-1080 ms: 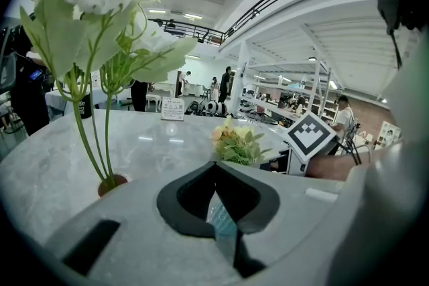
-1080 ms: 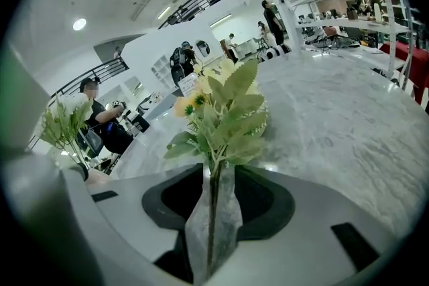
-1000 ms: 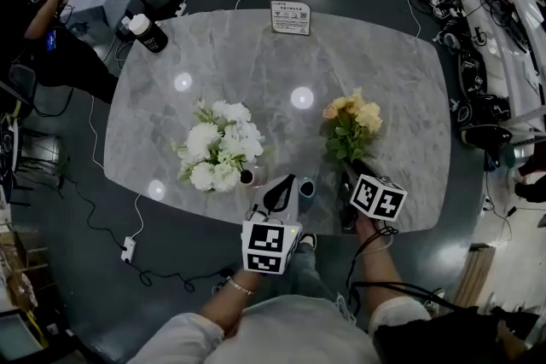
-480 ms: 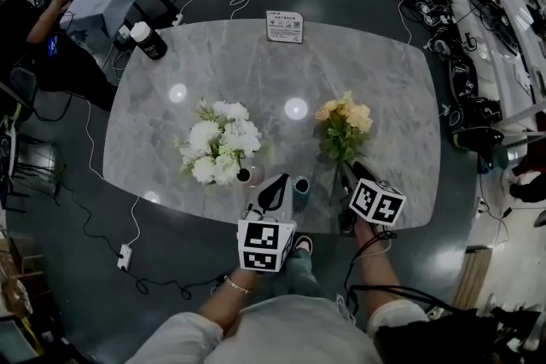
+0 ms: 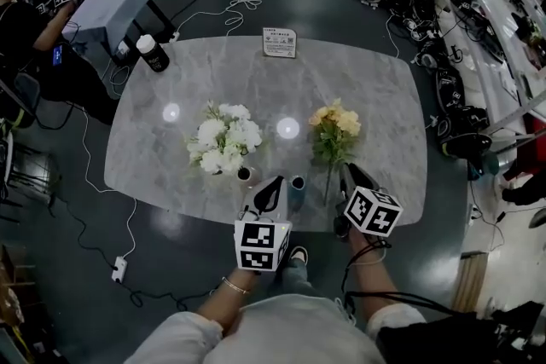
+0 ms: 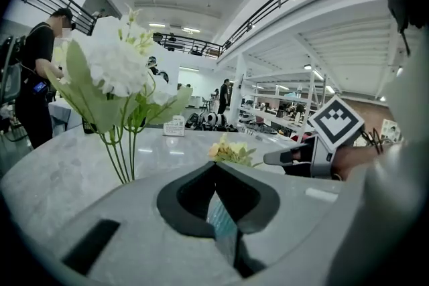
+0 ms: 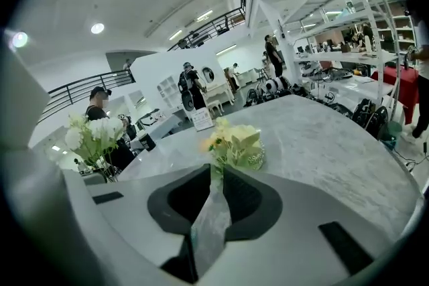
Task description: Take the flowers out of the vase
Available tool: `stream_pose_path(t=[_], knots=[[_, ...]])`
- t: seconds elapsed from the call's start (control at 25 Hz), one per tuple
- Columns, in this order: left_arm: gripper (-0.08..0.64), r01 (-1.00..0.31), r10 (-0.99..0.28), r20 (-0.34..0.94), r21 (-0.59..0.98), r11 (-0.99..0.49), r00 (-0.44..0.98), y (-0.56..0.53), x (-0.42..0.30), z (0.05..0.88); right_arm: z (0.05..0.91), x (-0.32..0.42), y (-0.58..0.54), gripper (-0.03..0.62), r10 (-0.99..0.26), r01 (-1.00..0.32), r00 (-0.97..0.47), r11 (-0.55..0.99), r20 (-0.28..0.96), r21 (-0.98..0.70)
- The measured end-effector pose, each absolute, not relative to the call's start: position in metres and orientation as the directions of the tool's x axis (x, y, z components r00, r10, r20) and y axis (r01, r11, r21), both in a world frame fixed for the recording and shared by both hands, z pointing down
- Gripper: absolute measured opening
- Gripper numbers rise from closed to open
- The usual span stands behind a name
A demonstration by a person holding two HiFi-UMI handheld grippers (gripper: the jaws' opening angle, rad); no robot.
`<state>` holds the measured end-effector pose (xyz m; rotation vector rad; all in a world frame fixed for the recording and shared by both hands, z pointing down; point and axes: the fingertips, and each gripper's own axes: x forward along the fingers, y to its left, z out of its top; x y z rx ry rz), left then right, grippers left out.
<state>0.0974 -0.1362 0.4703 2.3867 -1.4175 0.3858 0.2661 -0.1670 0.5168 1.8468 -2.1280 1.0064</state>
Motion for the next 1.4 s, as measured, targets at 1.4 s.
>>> stream_pose_path(t=[1.4], knots=[[0.009,-0.877,-0.832,0.277,0.156,-0.455,0.481,-0.101,0.062,0.408,0.408,0.183,-0.114,0.011,-0.915,-0.940,-0.266,0.178,0.302,-0.291]])
